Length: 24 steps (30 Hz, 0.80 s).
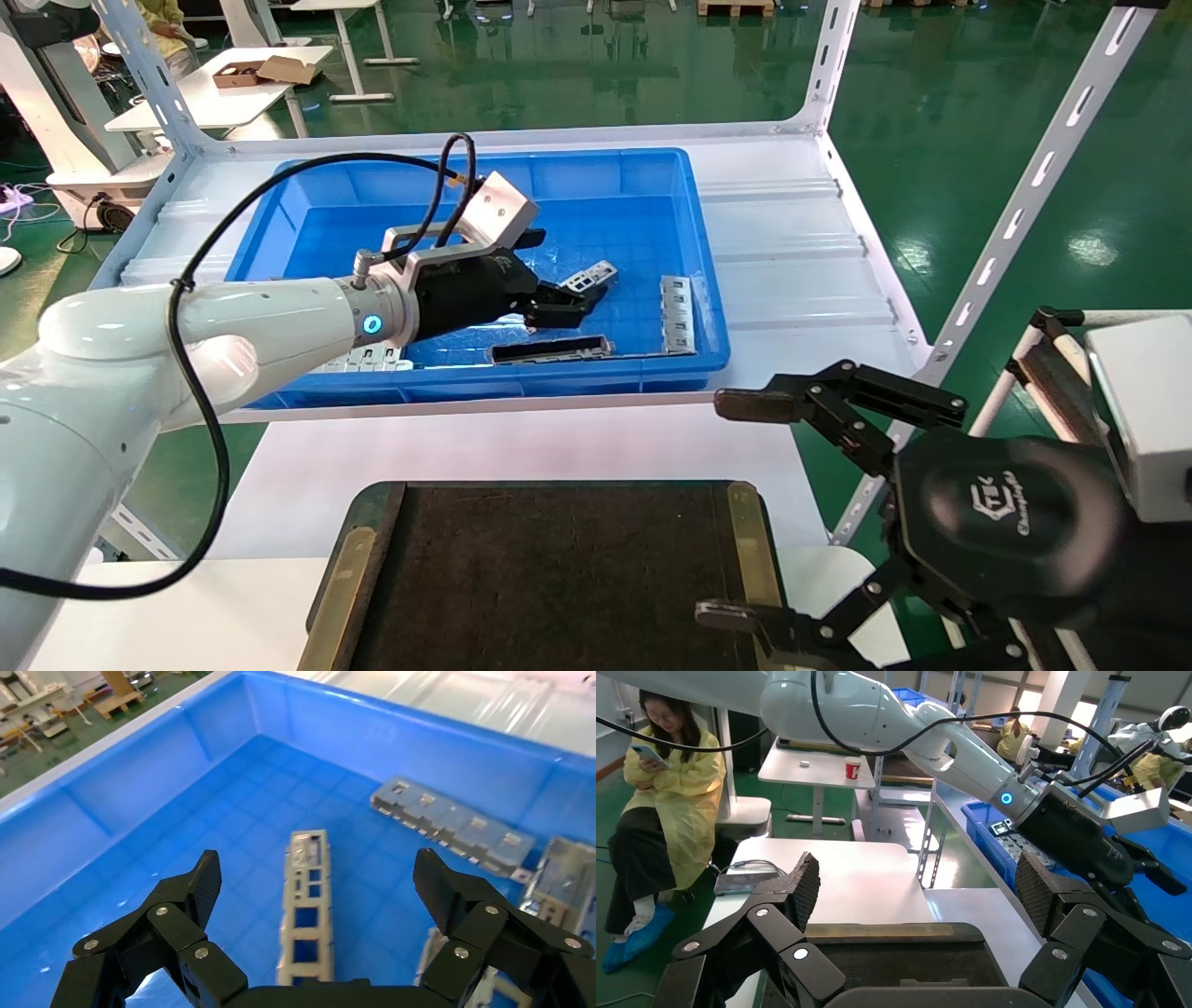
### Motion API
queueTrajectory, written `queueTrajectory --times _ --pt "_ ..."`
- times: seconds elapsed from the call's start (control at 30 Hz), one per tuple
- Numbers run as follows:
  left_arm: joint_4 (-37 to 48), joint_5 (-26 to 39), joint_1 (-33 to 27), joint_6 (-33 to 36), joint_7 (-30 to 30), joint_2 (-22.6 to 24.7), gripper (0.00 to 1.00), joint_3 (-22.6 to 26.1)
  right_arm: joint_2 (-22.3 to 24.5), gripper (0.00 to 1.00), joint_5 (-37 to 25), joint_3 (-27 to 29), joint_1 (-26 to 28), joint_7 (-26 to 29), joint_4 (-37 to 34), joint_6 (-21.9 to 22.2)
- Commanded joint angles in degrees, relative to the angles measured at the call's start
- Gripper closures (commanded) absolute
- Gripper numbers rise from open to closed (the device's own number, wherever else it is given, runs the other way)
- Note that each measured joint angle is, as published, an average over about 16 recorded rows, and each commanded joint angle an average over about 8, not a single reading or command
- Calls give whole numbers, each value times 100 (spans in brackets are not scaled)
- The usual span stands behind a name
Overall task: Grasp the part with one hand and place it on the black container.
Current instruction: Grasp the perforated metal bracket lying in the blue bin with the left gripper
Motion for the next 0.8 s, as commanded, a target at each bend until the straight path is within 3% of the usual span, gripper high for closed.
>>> queueTrajectory --times 0.03,0.13,0.17,0.8 --pt "-69 -31 53 -27 -80 14 53 22 0 66 1 -1 0 0 0 0" --pt "-179 -33 122 -78 -207 18 91 130 1 99 1 -2 0 -1 0 1" --pt "-212 -32 141 -104 -247 18 99 170 1 100 2 -2 1 -1 0 1" --pt "-597 -241 374 -542 -921 15 100 892 4 100 7 -10 2 -5 0 4"
